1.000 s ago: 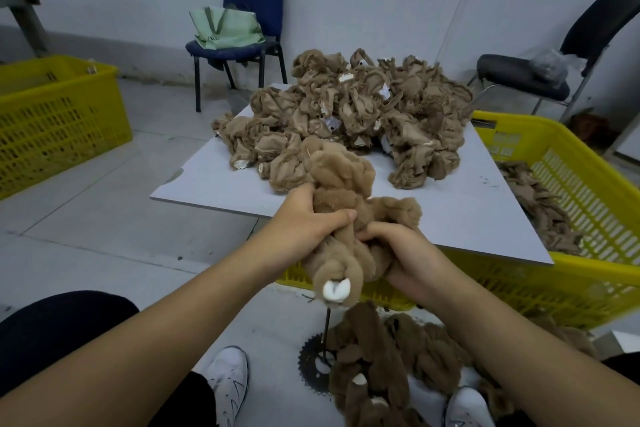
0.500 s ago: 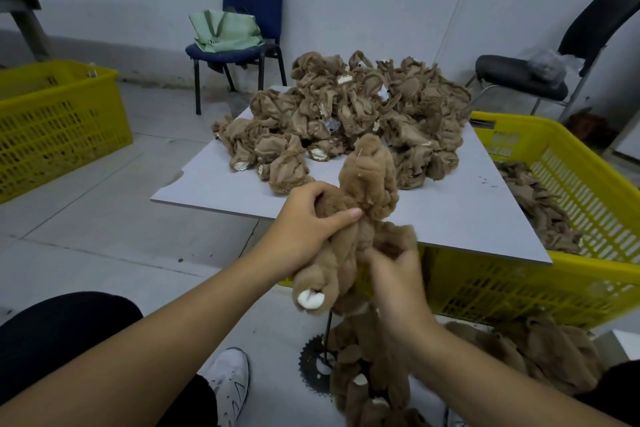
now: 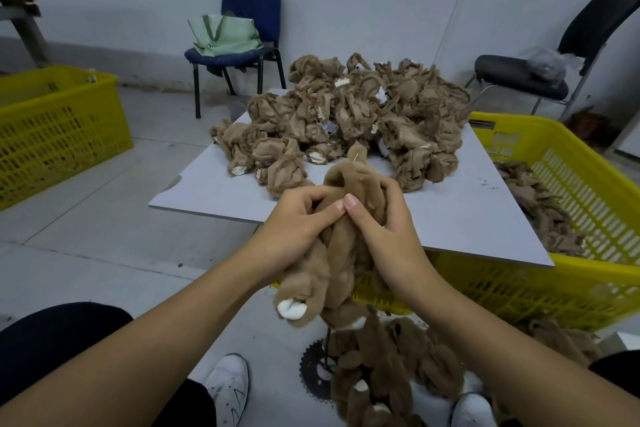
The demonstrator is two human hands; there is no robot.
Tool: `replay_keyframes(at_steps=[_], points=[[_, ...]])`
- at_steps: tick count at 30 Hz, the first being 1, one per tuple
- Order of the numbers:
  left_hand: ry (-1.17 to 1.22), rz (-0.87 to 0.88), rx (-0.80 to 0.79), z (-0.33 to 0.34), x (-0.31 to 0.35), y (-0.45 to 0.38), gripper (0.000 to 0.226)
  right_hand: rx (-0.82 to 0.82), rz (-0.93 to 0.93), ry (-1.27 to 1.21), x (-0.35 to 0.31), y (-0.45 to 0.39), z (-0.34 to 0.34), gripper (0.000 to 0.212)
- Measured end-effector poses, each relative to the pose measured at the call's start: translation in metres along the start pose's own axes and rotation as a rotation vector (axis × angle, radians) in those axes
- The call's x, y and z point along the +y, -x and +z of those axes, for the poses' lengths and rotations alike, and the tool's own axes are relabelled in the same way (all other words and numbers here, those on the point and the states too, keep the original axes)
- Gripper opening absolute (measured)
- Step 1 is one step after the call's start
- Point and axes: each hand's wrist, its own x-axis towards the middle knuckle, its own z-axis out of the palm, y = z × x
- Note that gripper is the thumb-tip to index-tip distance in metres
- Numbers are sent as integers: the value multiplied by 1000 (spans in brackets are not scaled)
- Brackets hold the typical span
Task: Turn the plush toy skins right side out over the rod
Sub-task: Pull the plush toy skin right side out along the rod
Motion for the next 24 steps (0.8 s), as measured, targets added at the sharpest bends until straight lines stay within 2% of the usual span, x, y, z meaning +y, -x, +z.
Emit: replay_keyframes(at_steps=[4,9,13,15,18,20,24], points=[[-69,37,143,6,-8,-12,16,28,30,-93,2,-6,8,25],[-269,51,210,21,-26,-10,20,106,73,41,16,-3,22,31],[-619,71,189,26,-34,10,47,110,80,43,23,-2,20,33],[-709,131,192,26,-33,14,41,133,81,7,22,-3,19,33],[-682,268,238,31,-21,12,20,162,61,-38,18,-8,20,33],[-705,314,242,33,-13,3,18,180,37,-63,14,-15,20,33],[-833,202,171,30,-19,-9,23,183,50,2,25,-17,20,29]])
